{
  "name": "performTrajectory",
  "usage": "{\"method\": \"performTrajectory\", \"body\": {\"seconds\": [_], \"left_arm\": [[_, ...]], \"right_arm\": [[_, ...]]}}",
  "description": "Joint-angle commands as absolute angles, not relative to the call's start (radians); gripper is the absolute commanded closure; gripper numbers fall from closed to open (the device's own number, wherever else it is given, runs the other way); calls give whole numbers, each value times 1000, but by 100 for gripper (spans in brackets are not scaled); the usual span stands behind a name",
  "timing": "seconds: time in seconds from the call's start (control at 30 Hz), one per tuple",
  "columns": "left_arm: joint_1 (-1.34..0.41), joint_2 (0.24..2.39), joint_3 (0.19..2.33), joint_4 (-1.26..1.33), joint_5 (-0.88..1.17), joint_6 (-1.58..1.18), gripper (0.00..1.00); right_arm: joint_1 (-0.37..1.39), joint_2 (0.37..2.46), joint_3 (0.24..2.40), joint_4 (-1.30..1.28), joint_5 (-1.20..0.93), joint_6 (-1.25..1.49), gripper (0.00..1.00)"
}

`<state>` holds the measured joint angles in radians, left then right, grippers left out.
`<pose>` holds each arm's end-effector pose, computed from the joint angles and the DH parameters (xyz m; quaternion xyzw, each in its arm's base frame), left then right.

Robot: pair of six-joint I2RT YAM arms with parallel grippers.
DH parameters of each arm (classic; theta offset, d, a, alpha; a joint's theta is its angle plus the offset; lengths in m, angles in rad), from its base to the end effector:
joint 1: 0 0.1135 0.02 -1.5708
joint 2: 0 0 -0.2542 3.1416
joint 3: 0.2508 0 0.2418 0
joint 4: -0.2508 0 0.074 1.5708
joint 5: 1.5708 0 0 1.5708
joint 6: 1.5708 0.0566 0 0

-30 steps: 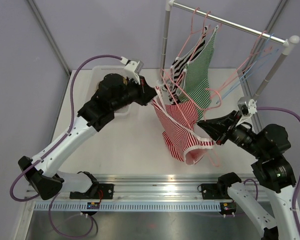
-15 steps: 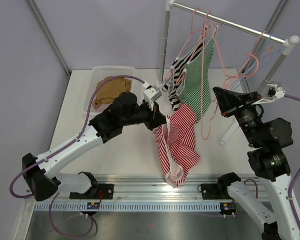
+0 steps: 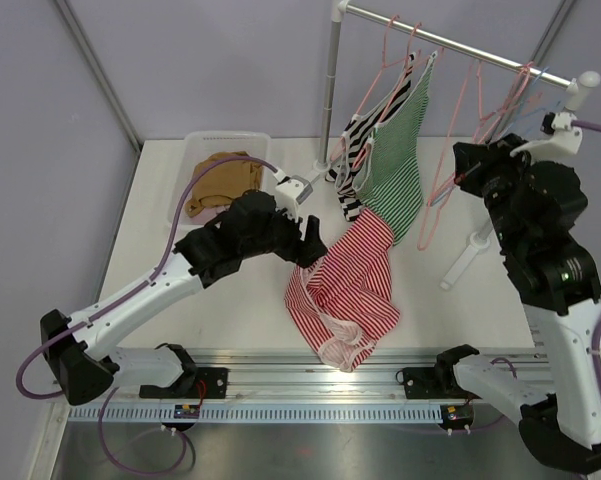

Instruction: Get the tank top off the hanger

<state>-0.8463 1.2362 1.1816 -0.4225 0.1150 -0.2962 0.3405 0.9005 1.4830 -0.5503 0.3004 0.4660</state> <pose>0.1869 -0.2210 0.3409 0.2604 0.8126 -0.3220 0.4102 0.1495 0.0352 0.4958 0.1504 0.6797 0.1830 0.6942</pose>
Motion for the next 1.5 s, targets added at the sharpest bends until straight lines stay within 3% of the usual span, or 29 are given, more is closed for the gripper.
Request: {"method": "performTrajectory", "body": {"seconds": [0.0,0.27,0.37,0.53,0.7,0.87,1.13,1.2,1.3,1.37,1.47], "left_arm": [[-848,1149,1227,-492,12,-316,21],[-864,1014,1252,-684,-120,-314,12],[-864,947,1241,-706,-140,-304,1],[-864,911,1221,-716,-152,-295,1],[-864,922,1201,-693,-118,-305,1],[-873,923,1149,-601,-61,-339,1],[-934,992,1065,-445,-57,-374,1],[-960,1031,1048,-413,-52,-379,1],[-1014,1100,1035,-350,-70,-379,1],[-1041,1140,1032,-321,-87,-379,1],[-1094,1247,1051,-307,-141,-373,1]], "right_arm": [[347,1042,1635,-612,362,405,100],[279,1290,1879,-692,348,374,100],[220,1336,1901,-680,360,379,100],[137,1402,1921,-683,322,385,100],[121,1382,1797,-631,301,391,100],[120,1342,1666,-589,290,400,100],[117,1313,1629,-572,284,384,100],[115,1309,1635,-575,275,371,65],[115,1292,1664,-600,275,365,35],[115,1264,1678,-607,255,356,25],[115,1223,1681,-617,209,347,21]]}}
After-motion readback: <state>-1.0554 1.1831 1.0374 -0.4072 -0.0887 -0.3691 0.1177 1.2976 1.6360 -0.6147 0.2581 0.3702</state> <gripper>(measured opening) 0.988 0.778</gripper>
